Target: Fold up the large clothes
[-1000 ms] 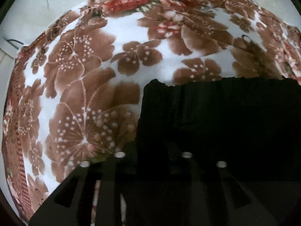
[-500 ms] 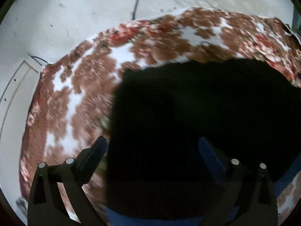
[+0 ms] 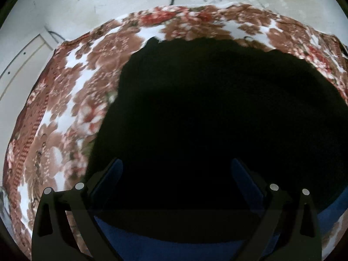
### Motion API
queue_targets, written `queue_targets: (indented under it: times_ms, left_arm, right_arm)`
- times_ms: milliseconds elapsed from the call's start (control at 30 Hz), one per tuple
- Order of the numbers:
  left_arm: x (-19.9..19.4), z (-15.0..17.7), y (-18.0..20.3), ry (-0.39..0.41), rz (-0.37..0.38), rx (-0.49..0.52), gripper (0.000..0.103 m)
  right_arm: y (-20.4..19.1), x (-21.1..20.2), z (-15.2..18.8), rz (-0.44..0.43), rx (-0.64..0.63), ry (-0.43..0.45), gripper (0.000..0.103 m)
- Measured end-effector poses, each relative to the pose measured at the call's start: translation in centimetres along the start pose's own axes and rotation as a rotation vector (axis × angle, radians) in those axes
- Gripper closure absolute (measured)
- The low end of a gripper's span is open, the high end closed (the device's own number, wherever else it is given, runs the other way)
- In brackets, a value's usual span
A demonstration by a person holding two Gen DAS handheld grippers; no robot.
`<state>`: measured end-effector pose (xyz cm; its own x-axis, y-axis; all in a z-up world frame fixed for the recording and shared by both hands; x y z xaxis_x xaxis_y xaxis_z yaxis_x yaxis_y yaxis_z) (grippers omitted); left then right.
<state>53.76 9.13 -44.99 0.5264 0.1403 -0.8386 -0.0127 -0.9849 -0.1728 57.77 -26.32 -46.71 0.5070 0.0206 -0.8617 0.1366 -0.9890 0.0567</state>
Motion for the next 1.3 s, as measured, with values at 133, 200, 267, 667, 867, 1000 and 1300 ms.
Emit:
queue_targets:
  times_ms: [133,200,267,667,867,1000,1300]
  left_arm:
    - [-0.1,0.7,-1.8,-0.005,-0.035,0.011,0.004]
    - [-0.4,1.1,-2.8,-0.011,-0.053,0.016,0.004]
    - [-0.9,1.2,-4.1,-0.009,-0.089,0.016,0.005]
    - [-10.1,8.5,-6.8,0.123,0.244,-0.447,0.006]
    - [-7.0,13.7,-3.2,0.139,0.296,-0.615,0.006]
    - [-5.3,15.1,-2.1,0.171,0.362,-0.704,0.006]
    - [-3.5,11.7,-4.1,0.374,0.588,-0.916,0.006]
  right_arm:
    - [2.1,-0.2,1.2,0.042,-0.044,0.002,0.005]
    - [3.4,-0.3,1.7,0.041,-0.025,-0.001,0.005]
    - [4.8,-0.4,2.1,0.053,0.010,-0.018,0.005]
    - [-3.0,-8.4,0.3,-0.119,0.042,0.047,0.005]
    - [-7.7,-6.6,2.2,-0.145,0.049,-0.030,0.005]
    - [-8.9,-5.8,2.4,-0.126,0.037,-0.033,0.005]
    - [-10.2,-2.9,1.3,-0.055,0.022,-0.032,0.005]
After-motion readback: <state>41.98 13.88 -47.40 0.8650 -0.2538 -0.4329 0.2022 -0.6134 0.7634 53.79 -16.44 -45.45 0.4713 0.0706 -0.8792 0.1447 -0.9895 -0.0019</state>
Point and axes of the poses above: each gripper's, at about its wrist camera, not at the fingertips, and x roughly the way its jaws point, y to its right, z to its underside, the point moved 8 cm from there along x, roughly the way its jaws point, and after that the axes turned 6 degrees about x, right-handed, at the moved point
